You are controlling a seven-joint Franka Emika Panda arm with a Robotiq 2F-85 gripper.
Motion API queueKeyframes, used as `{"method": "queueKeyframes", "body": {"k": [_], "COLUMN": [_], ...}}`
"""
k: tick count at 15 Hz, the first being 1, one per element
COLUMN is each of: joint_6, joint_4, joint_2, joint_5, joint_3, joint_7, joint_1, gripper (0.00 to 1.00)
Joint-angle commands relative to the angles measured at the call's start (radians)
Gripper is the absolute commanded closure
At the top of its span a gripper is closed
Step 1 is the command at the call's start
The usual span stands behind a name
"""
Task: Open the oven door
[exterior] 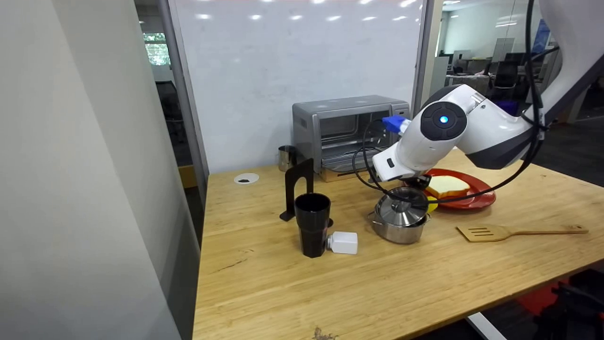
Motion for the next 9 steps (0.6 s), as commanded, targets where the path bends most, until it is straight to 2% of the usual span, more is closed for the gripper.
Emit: {"method": "queueKeyframes", "body": {"k": [1,6,9], "joint_6": [-0.018,-0.013,-0.009], "joint_4": [-0.002,-0.010,-0.015], "joint_2": [0.008,0.003,-0.003], "joint_5": [-0.007,0.035,0.085], "joint_3": [0.010,0.012,0.015], "joint_7": [-0.032,-0.088,-0.139], "joint_1": [0.000,-0.004,-0.007], "gripper": [0.08,0.01,0.02]}}
